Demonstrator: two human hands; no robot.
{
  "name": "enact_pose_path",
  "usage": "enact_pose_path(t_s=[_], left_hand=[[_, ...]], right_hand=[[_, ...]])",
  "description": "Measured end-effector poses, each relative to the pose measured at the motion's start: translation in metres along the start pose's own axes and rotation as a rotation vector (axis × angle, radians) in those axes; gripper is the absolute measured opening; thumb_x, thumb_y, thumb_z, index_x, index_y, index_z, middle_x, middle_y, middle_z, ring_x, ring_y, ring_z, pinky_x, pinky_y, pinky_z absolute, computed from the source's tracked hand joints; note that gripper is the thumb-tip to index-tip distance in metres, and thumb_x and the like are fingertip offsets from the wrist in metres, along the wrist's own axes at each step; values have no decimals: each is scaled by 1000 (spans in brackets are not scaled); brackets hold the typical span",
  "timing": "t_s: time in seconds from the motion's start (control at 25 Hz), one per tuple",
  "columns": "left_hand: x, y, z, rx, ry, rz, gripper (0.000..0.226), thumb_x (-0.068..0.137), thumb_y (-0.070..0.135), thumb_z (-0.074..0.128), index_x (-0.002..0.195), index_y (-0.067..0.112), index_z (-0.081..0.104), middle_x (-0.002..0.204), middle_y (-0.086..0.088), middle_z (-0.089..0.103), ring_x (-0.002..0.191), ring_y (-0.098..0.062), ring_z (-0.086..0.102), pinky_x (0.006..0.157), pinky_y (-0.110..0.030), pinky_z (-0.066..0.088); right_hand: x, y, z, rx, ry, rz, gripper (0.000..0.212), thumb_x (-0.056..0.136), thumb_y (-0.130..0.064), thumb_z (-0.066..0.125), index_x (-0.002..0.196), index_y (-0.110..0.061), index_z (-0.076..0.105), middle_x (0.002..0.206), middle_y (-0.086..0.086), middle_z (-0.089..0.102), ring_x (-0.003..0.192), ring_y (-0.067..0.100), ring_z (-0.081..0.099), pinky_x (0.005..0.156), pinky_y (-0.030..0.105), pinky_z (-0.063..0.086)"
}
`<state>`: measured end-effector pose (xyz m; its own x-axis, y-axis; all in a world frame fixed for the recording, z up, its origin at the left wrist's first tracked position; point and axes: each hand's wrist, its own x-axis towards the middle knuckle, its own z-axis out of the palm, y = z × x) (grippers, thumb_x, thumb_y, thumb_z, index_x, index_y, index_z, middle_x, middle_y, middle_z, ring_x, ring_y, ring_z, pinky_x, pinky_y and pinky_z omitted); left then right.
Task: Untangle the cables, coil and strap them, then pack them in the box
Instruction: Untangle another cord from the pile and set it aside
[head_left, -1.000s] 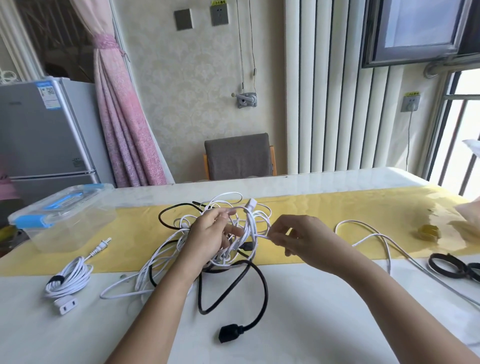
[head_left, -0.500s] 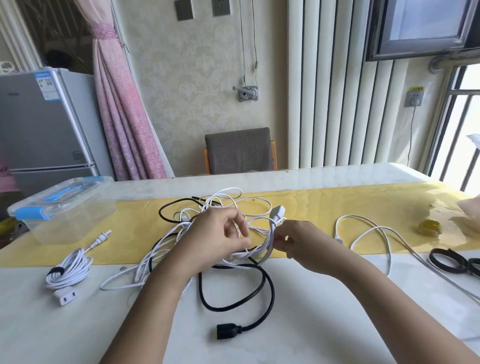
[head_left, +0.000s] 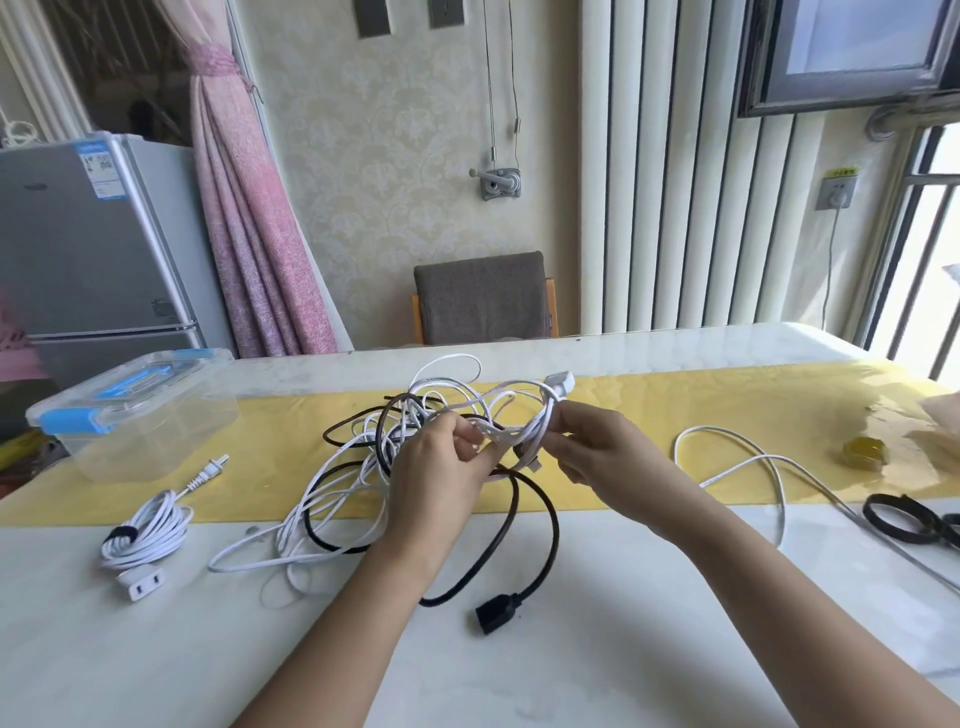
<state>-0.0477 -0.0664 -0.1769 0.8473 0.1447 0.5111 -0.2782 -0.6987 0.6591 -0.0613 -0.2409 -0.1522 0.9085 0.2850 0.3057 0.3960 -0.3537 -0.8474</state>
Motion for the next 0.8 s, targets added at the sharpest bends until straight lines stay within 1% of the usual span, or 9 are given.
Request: enact_pose_path(t_s=[0.12, 0.24, 0.36, 0.44, 0.52, 0.6, 0.64, 0.72, 0.8], left_hand=[[1, -2, 2, -111, 108, 71, 25, 78, 39, 73, 83, 21, 56, 76, 9, 60, 72, -14, 60, 65, -34, 48], [5, -5, 5, -96, 171, 216, 6, 82, 18, 70, 85, 19, 64, 82, 10, 64, 77, -10, 59, 70, -28, 47], [13, -9, 2, -29, 168, 283, 18, 77, -4, 65, 82, 11, 72, 83, 5, 67, 78, -13, 61, 70, -15, 42], [15, -9, -4, -25, 74, 244, 29, 75, -10, 57, 68, 15, 70, 65, 14, 63, 63, -6, 59, 58, -12, 38], [13, -2, -14, -73, -69, 165, 41, 74, -12, 47, 61, 24, 61, 51, 12, 57, 50, -4, 51, 50, -18, 36], [11, 8, -27, -243, -240, 49, 40, 76, -12, 41, 74, 24, 57, 46, 7, 54, 43, -7, 47, 49, -20, 40], [11, 11, -35, -337, -332, -24, 36, 75, -10, 42, 84, 23, 55, 46, 4, 54, 41, -11, 47, 47, -22, 41], [15, 12, -50, -470, -542, -155, 32, 66, 0, 46, 94, 16, 52, 48, -1, 53, 35, -14, 45, 41, -21, 39], [19, 7, -64, -587, -758, -285, 38, 58, 3, 42, 95, 7, 52, 48, -7, 50, 28, -9, 36, 33, -14, 31]], right_hand=[[-2, -6, -5, 191, -127, -42, 20, 97, -9, 51, 97, 8, 60, 72, 11, 51, 51, 8, 33, 50, 16, 28], [-5, -9, -7, 350, -223, -31, 21, 97, -3, 47, 99, 16, 55, 79, 8, 60, 51, 6, 35, 50, 14, 28], [-4, -7, -5, 366, -214, -13, 19, 98, -2, 45, 96, 16, 51, 84, 8, 67, 52, 12, 27, 50, 18, 22], [-1, -3, -4, 349, -110, 27, 19, 98, -3, 45, 95, 14, 52, 87, 8, 71, 49, 10, 27, 48, 16, 23], [2, 0, -3, 305, -11, 60, 17, 97, -7, 49, 86, 1, 59, 97, 16, 72, 44, 8, 30, 47, 16, 26], [3, 3, -3, 219, 21, 63, 19, 95, -13, 55, 77, -13, 61, 97, 25, 68, 45, 9, 34, 50, 22, 28], [3, 4, -3, 155, 18, 48, 19, 95, -15, 55, 78, -14, 61, 91, 23, 67, 46, 10, 35, 51, 24, 28], [0, 3, -3, 1, 11, 7, 16, 96, -15, 54, 84, -11, 64, 62, 3, 61, 46, 7, 37, 49, 20, 28], [-2, 2, 1, -139, 19, -48, 14, 97, -11, 51, 90, -8, 62, 49, -17, 54, 46, 4, 45, 46, 13, 30]])
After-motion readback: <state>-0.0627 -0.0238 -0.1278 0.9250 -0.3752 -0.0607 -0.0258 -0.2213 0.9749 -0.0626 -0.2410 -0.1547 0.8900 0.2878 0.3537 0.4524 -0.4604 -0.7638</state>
